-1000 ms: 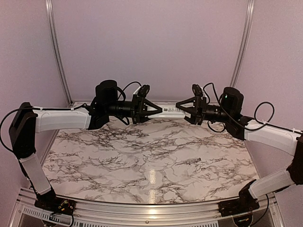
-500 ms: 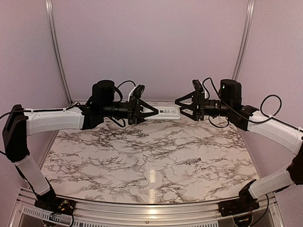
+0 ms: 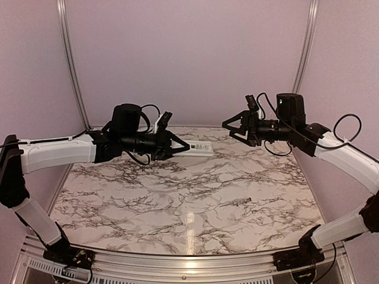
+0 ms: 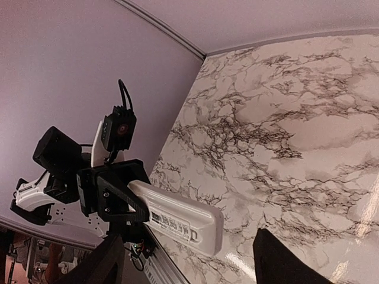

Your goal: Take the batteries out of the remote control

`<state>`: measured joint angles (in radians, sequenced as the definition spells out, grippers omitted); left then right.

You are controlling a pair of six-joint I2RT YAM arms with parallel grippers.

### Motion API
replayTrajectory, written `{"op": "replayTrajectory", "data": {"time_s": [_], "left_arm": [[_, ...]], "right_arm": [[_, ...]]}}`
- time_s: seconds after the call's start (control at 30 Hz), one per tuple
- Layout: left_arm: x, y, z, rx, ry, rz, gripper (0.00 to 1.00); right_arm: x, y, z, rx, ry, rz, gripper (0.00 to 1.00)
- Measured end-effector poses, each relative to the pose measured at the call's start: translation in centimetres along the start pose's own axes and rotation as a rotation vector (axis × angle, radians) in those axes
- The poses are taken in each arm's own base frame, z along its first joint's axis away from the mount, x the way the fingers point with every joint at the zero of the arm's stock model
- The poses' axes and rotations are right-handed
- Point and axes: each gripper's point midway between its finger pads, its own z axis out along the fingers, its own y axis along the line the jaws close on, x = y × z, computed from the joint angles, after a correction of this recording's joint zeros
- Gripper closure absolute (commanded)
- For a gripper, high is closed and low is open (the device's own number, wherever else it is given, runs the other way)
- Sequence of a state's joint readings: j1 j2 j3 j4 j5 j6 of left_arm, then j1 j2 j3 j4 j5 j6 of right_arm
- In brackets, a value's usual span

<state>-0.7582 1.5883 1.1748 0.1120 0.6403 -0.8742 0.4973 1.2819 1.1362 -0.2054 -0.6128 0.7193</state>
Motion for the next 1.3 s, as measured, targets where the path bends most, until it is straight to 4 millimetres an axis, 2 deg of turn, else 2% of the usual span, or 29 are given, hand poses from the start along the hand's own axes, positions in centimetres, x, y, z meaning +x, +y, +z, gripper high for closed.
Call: {"op": "replayTrajectory", "data": {"time_s": [0.13, 0.3, 0.4, 0.53, 0.93, 1.1, 1.3], "left_arm": [[0.7, 2.0, -0.1, -0.073, -0.005, -0.025, 1.0], [2.3, 4.6, -1.3, -0.182, -0.044, -0.053, 1.0], [2.9, 4.4, -1.3, -0.207, -0.065, -0.042, 1.0], [3.4, 4.0, -1.0, -0.23, -0.077, -0.029, 1.0], [4.0, 3.6, 0.0, -0.223, -0.043, -0.016, 1.0], [4.5, 4.2, 0.6, -0.223, -0.014, -0.023, 1.0], [3.8, 3.6, 0.8, -0.215, -0.021, -0.011, 1.0]], "right_arm": [[-0.3, -0.3, -0.2, 0.039, -0.01, -0.003, 0.24], [-1.5, 0.4, -0.6, 0.056, -0.031, -0.029, 0.18], [-2.0, 0.7, -0.7, 0.058, -0.042, -0.042, 0.13], [-2.0, 0.4, -0.5, 0.07, -0.036, -0.04, 0.02], [-2.1, 0.1, -0.3, 0.083, -0.032, -0.034, 0.02], [-2.0, 0.0, -0.2, 0.083, -0.031, -0.016, 0.02], [-1.1, -0.9, 0.1, 0.087, -0.016, 0.025, 0.02]]}}
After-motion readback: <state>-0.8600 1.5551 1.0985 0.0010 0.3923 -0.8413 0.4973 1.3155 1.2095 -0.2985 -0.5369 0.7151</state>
